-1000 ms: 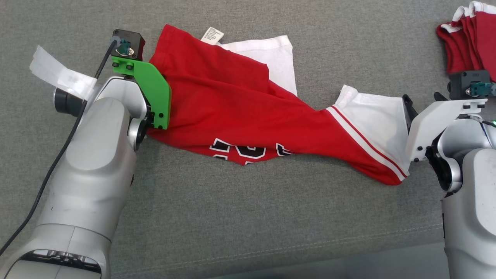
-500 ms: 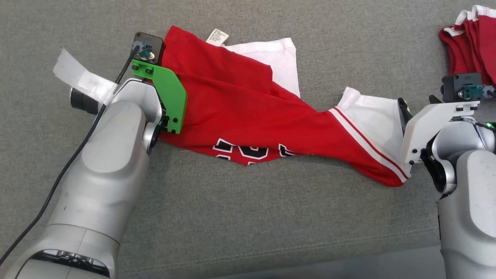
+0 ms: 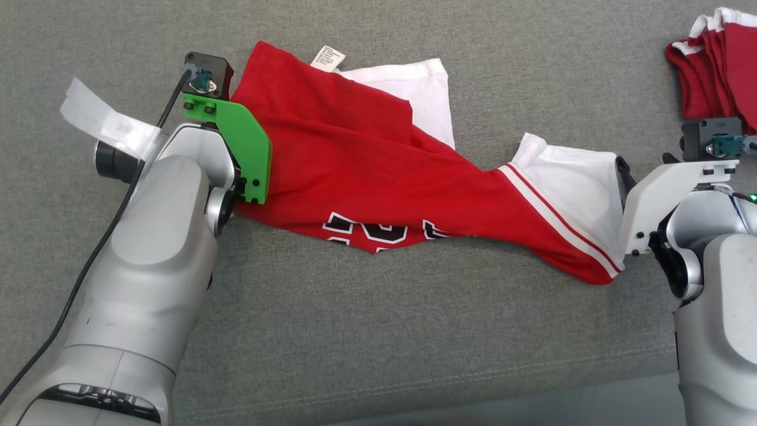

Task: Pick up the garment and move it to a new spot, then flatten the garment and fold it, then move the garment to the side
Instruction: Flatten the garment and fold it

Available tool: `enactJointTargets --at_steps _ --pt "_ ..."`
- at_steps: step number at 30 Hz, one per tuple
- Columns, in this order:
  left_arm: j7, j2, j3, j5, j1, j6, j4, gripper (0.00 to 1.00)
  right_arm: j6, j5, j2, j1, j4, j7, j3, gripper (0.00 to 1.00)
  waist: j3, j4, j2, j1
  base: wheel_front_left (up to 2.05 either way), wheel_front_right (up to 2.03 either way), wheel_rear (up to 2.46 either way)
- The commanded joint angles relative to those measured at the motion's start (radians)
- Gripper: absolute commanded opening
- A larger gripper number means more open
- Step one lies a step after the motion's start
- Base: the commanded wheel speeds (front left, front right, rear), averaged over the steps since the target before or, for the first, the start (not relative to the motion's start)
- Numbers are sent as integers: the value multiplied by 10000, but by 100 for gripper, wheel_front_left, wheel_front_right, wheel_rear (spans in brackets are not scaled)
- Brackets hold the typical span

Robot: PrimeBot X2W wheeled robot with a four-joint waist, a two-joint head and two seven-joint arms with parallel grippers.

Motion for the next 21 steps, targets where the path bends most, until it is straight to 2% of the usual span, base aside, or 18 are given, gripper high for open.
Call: enactJointTargets --at_steps 1,2,3,4,5,16,21 --pt "78 75 -8 -81 209 -5 35 45 -16 -118 -57 115 17 20 -50 100 -4 38 -1 0 0 0 0" --pt "80 71 -9 -97 209 -32 20 41 -16 -123 -66 116 18 48 -60 100 7 48 -1 0 0 0 0" --pt "68 61 -15 -120 198 -45 -3 28 -16 -123 -65 106 20 70 -59 100 25 53 -1 0 0 0 0" --pt "52 47 -21 -160 191 -66 -33 6 -16 -118 -57 70 21 88 -43 100 60 52 -1 0 0 0 0" --pt "24 32 -23 -171 171 -73 -60 0 -16 -111 -44 10 24 84 -30 100 99 48 -1 0 0 0 0" --pt "-117 -127 -172 -330 10 -24 -65 0 -16 -84 -65 -634 756 45 -329 100 428 156 -1 0 0 0 0" --pt "-179 -155 -229 -375 -46 -14 -38 0 -11 124 -24 -710 1263 176 -134 100 491 229 -1 0 0 0 0"
